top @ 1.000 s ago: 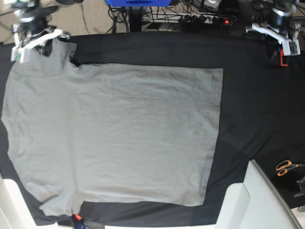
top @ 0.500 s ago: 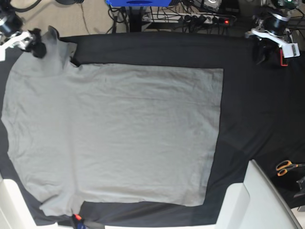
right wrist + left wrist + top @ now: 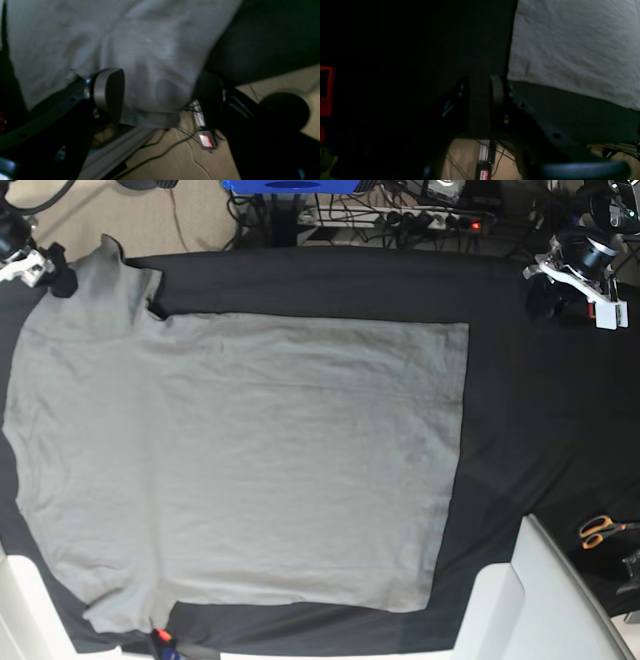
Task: Fold the T-shirt properly
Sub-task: 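Grasp the grey shirt's shoulder and sleeve edges with both grippers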
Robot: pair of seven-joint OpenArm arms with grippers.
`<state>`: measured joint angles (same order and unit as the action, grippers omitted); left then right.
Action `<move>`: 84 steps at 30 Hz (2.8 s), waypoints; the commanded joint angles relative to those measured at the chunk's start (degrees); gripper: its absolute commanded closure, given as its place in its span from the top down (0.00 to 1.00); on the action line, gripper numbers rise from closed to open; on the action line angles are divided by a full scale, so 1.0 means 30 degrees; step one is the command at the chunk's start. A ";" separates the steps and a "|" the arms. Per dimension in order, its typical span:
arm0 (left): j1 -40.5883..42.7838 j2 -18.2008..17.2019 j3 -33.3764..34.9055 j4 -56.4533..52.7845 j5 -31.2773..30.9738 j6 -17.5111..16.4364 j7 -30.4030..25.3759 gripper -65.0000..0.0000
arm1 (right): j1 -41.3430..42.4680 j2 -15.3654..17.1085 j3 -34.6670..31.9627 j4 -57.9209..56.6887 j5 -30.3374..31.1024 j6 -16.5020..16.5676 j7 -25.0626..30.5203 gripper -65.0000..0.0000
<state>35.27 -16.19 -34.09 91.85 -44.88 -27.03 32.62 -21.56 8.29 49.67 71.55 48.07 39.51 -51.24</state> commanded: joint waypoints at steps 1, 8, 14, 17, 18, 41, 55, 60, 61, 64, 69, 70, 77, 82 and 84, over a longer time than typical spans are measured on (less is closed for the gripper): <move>0.0215 -0.0217 -0.0169 0.0195 -0.0204 -0.0061 -0.0310 0.22 | 0.0140 0.0356 0.0161 0.0136 0.0136 0.0165 0.0363 0.67; 0.0274 -0.0480 -0.0169 0.0195 -0.0204 -0.0061 -0.0310 0.22 | 0.0081 0.0327 0.0044 -0.0099 -0.0420 0.0165 0.1272 0.67; 0.0157 -0.0422 -0.0169 0.0195 -0.0204 -0.0061 -0.0310 0.22 | 0.0140 0.0239 0.0044 -0.0655 -0.0362 0.0165 0.0422 0.67; 0.0127 -0.0393 -0.0169 0.0195 -0.0204 -0.0061 -0.0310 0.22 | 0.0228 0.0151 0.0015 -0.0743 -0.0362 0.0165 -0.0106 0.67; 0.0098 -0.0363 -0.0169 0.0195 -0.0204 -0.0061 -0.0310 0.22 | 0.0345 -0.0025 0.0015 -0.0743 -0.0420 0.0165 -0.0340 0.67; -0.0957 -0.0363 -0.0023 -0.1358 -0.0380 -0.0090 -0.0222 0.27 | 0.0667 -0.0113 -0.1743 -0.0773 -0.0450 0.0165 -0.0457 0.02; -0.3360 0.1805 0.0036 -0.3380 -0.0233 -0.0090 -0.0222 0.63 | 0.0609 -0.0113 -0.1773 -0.0773 -0.0479 0.0165 -0.0545 0.01; -0.3946 0.1952 0.0856 -0.5285 -0.0233 -0.0090 -0.0222 0.63 | 0.0609 -0.0084 -0.1802 -0.0773 -0.0479 0.0165 -0.0545 0.01; -0.4004 0.1864 0.1384 -0.5636 -0.0233 -0.0090 -0.0280 0.61 | 0.0609 -0.0084 -0.1802 -0.0773 -0.0479 0.0165 -0.0545 0.01; -0.4268 0.1864 0.2175 -0.6134 -0.0233 -0.0090 -0.0339 0.51 | 0.0609 -0.0084 -0.1802 -0.0773 -0.0479 0.0165 -0.0545 0.01; -0.4825 0.2040 0.2878 -0.6427 -0.0233 -0.0090 -0.0339 0.39 | 0.0609 -0.0084 -0.1802 -0.0773 -0.0479 0.0165 -0.0545 0.01; -0.4913 0.2098 0.3113 -0.6574 -0.0233 -0.0061 -0.0339 0.39 | 0.0609 -0.0054 -0.1802 -0.0773 -0.0479 0.0165 -0.0545 0.01; -0.5997 0.2509 0.3494 -0.7131 -0.0204 0.0027 -0.0339 0.39 | 0.0579 -0.0054 -0.1802 -0.0773 -0.0479 0.0165 -0.0545 0.01; -0.6290 0.2538 0.3523 -0.7365 -0.0204 0.0027 -0.0339 0.39 | 0.0579 -0.0054 -0.1802 -0.0773 -0.0479 0.0165 -0.0545 0.01; -0.6290 0.2538 0.3523 -0.7277 -0.0204 0.0027 -0.0339 0.39 | 0.0579 -0.0054 -0.1802 -0.0773 -0.0479 0.0165 -0.0545 0.01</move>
<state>16.25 -8.10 -23.42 69.43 -45.74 -27.07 31.09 -19.59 7.27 44.12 68.51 46.02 39.53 -53.19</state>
